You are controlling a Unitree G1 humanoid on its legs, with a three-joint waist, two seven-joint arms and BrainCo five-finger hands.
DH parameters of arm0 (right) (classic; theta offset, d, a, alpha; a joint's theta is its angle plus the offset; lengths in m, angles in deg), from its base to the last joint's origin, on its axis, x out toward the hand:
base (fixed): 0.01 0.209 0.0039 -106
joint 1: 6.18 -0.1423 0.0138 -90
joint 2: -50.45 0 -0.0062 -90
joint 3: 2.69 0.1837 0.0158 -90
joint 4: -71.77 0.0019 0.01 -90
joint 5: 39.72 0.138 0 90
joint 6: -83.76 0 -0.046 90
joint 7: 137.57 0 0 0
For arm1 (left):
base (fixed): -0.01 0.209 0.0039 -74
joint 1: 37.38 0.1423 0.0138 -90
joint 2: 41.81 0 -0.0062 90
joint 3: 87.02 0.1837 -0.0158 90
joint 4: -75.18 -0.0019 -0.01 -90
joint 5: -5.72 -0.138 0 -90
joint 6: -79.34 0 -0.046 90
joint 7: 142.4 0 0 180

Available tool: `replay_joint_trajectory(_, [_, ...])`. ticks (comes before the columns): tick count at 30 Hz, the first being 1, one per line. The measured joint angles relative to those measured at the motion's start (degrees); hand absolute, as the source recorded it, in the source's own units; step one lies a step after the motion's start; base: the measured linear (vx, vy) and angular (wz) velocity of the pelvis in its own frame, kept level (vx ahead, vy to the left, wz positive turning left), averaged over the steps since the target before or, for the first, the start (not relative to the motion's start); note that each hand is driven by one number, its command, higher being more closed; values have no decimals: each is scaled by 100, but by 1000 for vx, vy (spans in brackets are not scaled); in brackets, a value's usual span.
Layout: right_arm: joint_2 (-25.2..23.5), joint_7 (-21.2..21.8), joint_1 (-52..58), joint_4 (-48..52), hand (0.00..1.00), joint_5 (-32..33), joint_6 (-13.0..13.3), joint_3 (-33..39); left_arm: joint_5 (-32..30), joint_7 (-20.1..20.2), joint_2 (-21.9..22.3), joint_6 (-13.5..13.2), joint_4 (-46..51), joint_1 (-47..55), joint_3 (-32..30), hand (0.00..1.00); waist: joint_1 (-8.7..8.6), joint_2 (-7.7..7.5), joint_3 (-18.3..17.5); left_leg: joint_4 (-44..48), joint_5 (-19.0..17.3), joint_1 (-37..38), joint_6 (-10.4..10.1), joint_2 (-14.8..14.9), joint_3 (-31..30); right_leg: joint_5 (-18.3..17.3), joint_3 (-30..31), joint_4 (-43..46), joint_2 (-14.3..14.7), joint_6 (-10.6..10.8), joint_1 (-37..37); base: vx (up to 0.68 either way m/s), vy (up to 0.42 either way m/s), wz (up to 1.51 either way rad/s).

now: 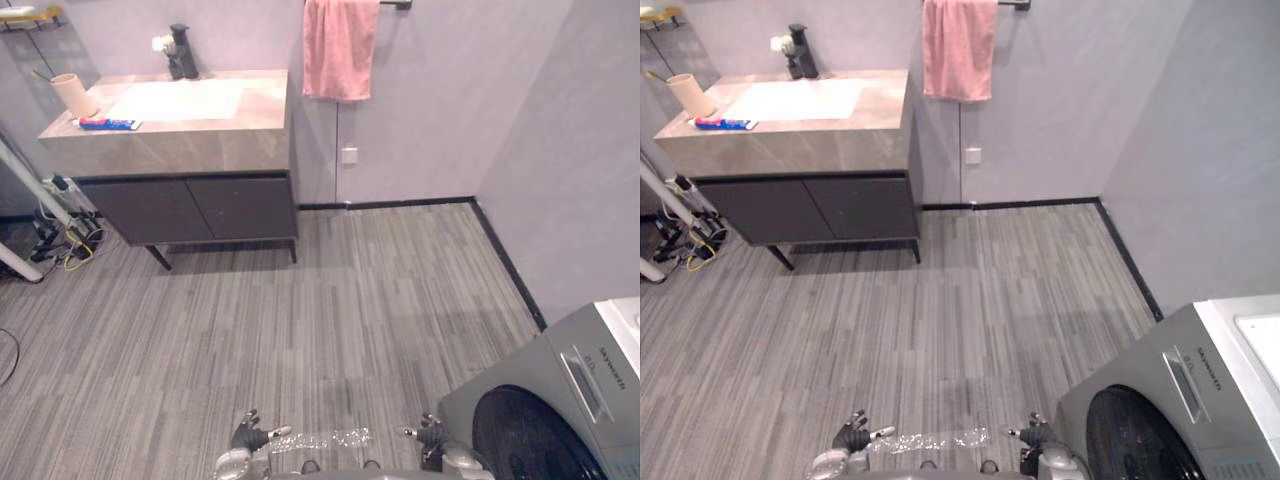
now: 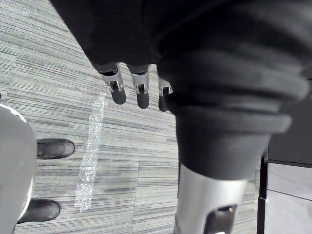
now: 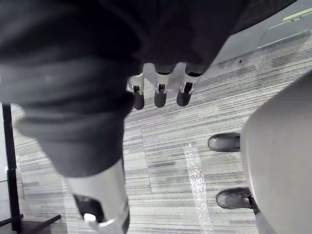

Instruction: Organize washtable

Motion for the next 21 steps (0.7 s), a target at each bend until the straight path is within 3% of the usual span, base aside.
replay_joint_trajectory(21, [1, 31, -76, -166, 0, 0, -34, 3, -114, 128, -51, 0, -214, -11, 7, 0, -15, -3, 18, -4, 5, 21, 42, -6, -7, 98, -229, -205, -16, -35, 192, -10, -17, 2])
